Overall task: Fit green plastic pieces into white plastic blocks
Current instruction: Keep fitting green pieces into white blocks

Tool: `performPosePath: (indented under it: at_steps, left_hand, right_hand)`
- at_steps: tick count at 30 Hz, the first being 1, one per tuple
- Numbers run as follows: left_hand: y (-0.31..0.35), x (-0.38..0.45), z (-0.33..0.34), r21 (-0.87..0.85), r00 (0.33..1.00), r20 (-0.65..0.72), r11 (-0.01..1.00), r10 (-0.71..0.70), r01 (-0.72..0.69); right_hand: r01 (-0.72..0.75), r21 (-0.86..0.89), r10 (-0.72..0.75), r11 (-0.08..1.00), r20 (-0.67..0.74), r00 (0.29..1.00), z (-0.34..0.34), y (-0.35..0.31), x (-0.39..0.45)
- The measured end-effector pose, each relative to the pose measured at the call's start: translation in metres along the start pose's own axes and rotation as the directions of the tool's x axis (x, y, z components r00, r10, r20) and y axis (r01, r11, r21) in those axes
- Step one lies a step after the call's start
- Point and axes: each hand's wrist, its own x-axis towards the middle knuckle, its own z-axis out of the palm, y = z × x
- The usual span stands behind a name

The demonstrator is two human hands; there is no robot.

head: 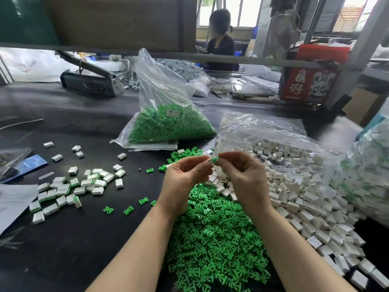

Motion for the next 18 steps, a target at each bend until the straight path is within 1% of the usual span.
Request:
performPosePath:
  at_steps: [6, 12, 18]
  left_hand:
    - [0.0005, -0.0006, -0.0019, 0.003, 1.000, 0.003, 1.000, 0.017, -0.017]
    - [0.0020, -0.0021, 0.0004, 0.017, 0.999, 0.003, 0.999, 0.035, -0.035]
    - [0.0026, -0.0026, 0.0023, -0.006, 0.999, -0.018, 0.999, 0.034, -0.034]
  right_hand:
    - [-0.004, -0.008, 0.004, 1.000, -0.003, 1.000, -0.0010, -0.0016, 0.0006]
    - [-0.024, 0.034, 0.023, 0.999, 0.023, 0.999, -0.0018, -0.0020, -0.0001]
    - [0.031, -0.003, -0.031, 1.000, 0.029, 0.999, -0.0014, 0.0010, -0.0016]
